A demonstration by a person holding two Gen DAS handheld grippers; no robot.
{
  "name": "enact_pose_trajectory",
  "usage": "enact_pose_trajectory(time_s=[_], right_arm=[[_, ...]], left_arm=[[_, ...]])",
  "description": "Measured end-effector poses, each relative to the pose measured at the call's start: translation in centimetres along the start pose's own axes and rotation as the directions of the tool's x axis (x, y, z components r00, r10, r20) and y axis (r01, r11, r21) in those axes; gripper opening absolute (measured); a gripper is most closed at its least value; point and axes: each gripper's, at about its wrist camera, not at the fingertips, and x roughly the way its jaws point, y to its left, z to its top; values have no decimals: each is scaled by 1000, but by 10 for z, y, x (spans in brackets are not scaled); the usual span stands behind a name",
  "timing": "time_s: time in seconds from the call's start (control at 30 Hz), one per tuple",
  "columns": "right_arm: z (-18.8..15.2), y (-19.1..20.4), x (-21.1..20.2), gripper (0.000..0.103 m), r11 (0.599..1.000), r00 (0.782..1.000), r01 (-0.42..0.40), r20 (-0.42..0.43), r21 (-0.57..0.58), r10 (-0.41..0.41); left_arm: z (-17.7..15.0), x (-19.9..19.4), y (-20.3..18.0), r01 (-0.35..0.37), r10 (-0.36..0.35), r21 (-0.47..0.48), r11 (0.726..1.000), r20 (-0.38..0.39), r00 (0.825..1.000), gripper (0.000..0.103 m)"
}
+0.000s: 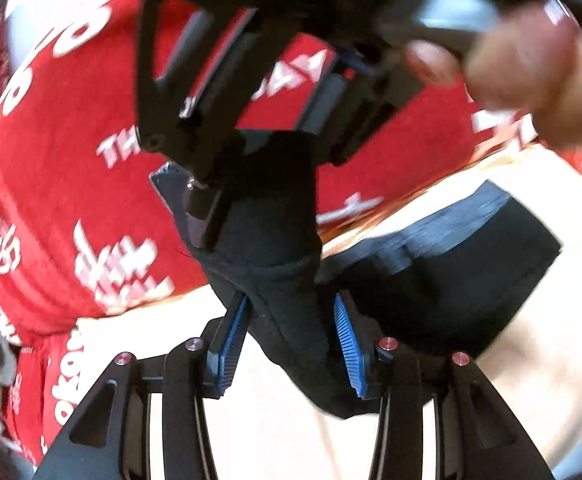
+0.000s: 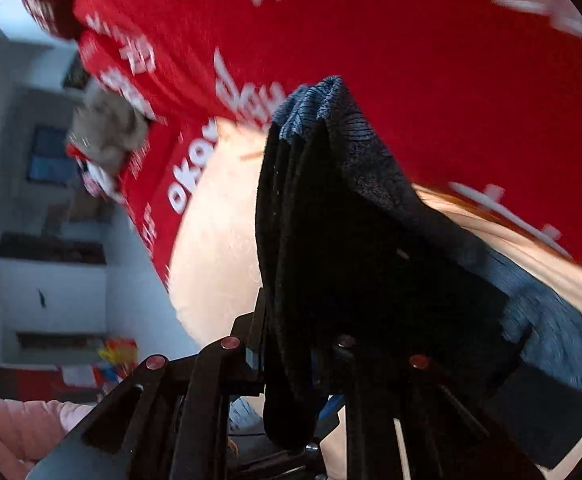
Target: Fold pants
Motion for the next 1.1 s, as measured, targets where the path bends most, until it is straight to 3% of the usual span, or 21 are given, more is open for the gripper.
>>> enact_pose_trajectory(time_s=[0.17,0.33,0.43,0.6,0.73,0.77,0.8,0.87,0.97,1.07,1.1], right_arm=[[-54,-59,-82,16,995,986,-57,164,83,43],[-109,-133,-131,16,976,964,-101,262,191,49],[-146,-186,-137,16,957,956,-116,292,265,35],[-182,-258,-109,16,905,954,-146,300,399,22],[-198,-293,-90,16,878,957,-158,290,452,23],[-201,-298,-86,17,869,954,-173,297,463,31],[-202,-298,-83,19,866,953,-179,301,468,34],[-202,-298,-81,24,866,954,-167,299,471,21],[-201,-292,-84,26,872,960,-119,278,474,-21],[-212,-295,-98,30,885,965,-27,242,464,-98],[-212,-288,-101,37,890,964,38,218,455,-153]], left_arm=[[32,-12,-74,78,-81,100,992,29,996,44],[44,1,-156,148,-155,237,960,11,988,44],[37,24,-202,178,-176,302,937,-33,984,44],[27,61,-249,201,-168,358,912,-121,978,44],[20,72,-255,189,-142,385,903,-146,979,45],[18,72,-252,185,-139,393,901,-144,980,51],[17,71,-252,202,-154,395,896,-151,977,62],[14,69,-240,226,-174,378,898,-167,970,70],[14,60,-233,265,-208,359,895,-190,960,70],[15,53,-204,294,-237,259,920,-228,944,70],[15,52,-195,297,-244,221,929,-240,940,70]])
